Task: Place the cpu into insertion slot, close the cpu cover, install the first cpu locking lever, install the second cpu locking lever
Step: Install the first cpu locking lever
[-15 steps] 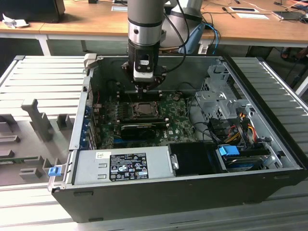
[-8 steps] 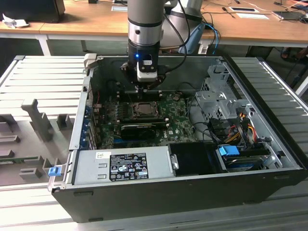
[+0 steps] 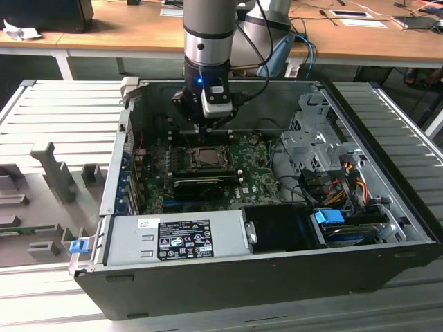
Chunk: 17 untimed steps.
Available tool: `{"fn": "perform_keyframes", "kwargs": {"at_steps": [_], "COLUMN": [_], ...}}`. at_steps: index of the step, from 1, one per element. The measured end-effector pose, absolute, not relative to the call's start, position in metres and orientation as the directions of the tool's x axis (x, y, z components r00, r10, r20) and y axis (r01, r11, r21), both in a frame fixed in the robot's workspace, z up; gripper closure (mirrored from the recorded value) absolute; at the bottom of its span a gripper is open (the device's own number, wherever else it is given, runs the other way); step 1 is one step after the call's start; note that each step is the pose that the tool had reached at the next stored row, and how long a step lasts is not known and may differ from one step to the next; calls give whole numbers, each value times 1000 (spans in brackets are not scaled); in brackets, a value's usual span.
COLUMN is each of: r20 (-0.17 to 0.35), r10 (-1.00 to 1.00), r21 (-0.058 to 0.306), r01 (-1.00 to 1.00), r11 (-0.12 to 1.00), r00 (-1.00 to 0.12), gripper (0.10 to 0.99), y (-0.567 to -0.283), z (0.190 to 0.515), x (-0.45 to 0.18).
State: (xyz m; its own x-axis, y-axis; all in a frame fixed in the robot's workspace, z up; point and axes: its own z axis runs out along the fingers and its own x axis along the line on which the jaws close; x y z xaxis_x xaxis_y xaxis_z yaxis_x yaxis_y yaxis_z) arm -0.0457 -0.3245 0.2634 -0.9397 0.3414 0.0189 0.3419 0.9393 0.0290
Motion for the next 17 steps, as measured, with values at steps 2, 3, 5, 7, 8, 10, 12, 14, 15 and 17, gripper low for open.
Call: {"fn": "perform_keyframes", "kwargs": {"at_steps": [2,3,5,7,8,10,12,14,15,17], "r20": [18,17,8,0,0,0,0,0,1,1], "r10": [306,299,284,276,275,265,243,212,207,180], "r21": [29,30,33,36,38,38,38,39,40,40], "r01": [307,299,284,276,275,265,242,212,207,180], "r11": [951,954,958,960,961,964,969,977,978,983], "r00": [-952,-954,-959,-961,-961,-964,-970,-977,-978,-984], "gripper": [980,980,980,980,980,980,980,980,980,980], "y": [-325,-324,-325,-325,-325,-325,-325,-325,-325,-325], "z": [263,263,263,263,263,263,263,263,263,263], "x": [-46,-46,-46,-46,-46,-46,-46,-47,-47,-48]}}
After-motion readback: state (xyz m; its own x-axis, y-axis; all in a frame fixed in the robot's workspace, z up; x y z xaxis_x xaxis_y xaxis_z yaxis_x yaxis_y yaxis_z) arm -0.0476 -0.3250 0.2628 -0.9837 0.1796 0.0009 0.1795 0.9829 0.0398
